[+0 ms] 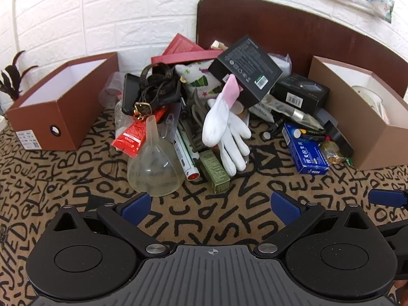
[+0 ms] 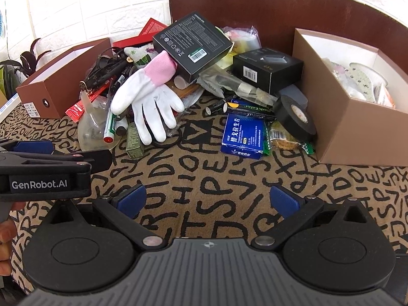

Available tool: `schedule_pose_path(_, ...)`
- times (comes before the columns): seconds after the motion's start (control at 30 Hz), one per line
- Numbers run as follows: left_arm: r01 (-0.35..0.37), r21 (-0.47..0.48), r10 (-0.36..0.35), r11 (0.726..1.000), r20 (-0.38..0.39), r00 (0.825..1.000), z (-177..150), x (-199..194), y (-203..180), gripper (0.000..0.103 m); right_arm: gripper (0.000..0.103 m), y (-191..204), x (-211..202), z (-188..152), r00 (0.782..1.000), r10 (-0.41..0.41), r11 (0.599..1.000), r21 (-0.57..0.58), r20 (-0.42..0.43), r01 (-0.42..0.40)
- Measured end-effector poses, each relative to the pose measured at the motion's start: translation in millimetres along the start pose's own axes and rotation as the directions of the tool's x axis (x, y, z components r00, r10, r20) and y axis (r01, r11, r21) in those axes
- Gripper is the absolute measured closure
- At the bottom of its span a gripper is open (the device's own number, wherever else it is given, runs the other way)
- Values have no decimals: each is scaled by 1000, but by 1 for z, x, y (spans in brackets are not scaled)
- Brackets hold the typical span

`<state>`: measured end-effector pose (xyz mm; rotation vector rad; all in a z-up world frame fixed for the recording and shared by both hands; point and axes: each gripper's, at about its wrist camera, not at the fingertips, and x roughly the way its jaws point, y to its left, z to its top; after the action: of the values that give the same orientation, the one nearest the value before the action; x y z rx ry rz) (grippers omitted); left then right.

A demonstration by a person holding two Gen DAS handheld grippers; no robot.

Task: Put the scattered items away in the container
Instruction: 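Grasp the small green box with the left tool while the right grasps the blue medicine box, then lift both held boxes off the table toward the brown cardboard box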

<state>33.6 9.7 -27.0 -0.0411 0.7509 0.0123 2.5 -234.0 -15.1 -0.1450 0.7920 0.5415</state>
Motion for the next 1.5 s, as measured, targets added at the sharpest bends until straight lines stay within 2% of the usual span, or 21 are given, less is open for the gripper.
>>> schedule_pose_path(0.3, 22, -33, -22, 999, -12, 1000, 2, 25, 16, 2, 0, 1, 30, -2, 996, 88, 996, -17, -11, -88)
schedule_pose_path(0.4, 45, -60, -47, 997, -26, 999, 5, 36, 18, 12, 1, 0, 41, 0, 998, 56, 998, -26, 17, -55)
schedule_pose_path(0.47, 66, -72, -69, 995, -43, 997, 8, 45, 17, 23, 7, -5, 47, 3, 999, 38, 999, -15, 37, -37)
schedule_pose_path(0.57, 86, -67, -90, 994, -59, 994, 9, 57, 11, 34, 15, -15, 56, 7, 999, 7, 1000, 2, 49, -7)
schedule_pose_path(0.67, 84, -62, -88, 995, -63, 994, 8, 69, 5, 34, 24, -25, 64, 11, 999, 3, 999, 33, 47, -4)
schedule_pose_path(0.87, 47, -130, -59, 990, -89, 994, 12, 96, 10, 34, 25, -36, 80, 17, 998, -9, 997, 72, 57, 5)
schedule_pose_path(0.97, 53, -155, -70, 986, -107, 992, 16, 107, 14, 36, 27, -38, 89, 23, 998, -24, 997, 80, 57, 19)
schedule_pose_path(1.0, 48, -154, -65, 987, -103, 993, 17, 109, 14, 39, 27, -38, 92, 25, 998, -28, 996, 83, 54, 24)
schedule_pose_path(1.03, 43, -150, -59, 988, -103, 993, 19, 111, 13, 46, 27, -39, 96, 27, 998, -27, 996, 90, 50, 23)
schedule_pose_path(1.07, 45, -153, -62, 987, -107, 992, 21, 113, 14, 62, 31, -40, 98, 28, 998, -26, 995, 96, 50, 21)
schedule_pose_path(1.1, 49, -165, -68, 985, -110, 992, 22, 115, 16, 70, 35, -40, 100, 30, 998, -29, 995, 101, 56, 24)
schedule_pose_path(1.13, 55, -180, -77, 982, -114, 990, 23, 116, 17, 74, 39, -40, 102, 31, 998, -32, 995, 97, 56, 26)
schedule_pose_path(1.3, 68, -161, -89, 985, -127, 988, 18, 110, 16, 80, 40, -37, 96, 29, 999, -11, 997, 81, 43, 7)
schedule_pose_path(1.37, 86, -159, -108, 984, -140, 984, 12, 102, 15, 84, 40, -36, 88, 23, 1000, -2, 997, 77, 32, -1)
schedule_pose_path(1.5, 146, -135, -168, 980, -170, 971, -3, 83, 6, 84, 40, -31, 65, 5, 1000, 30, 998, 56, -4, -30)
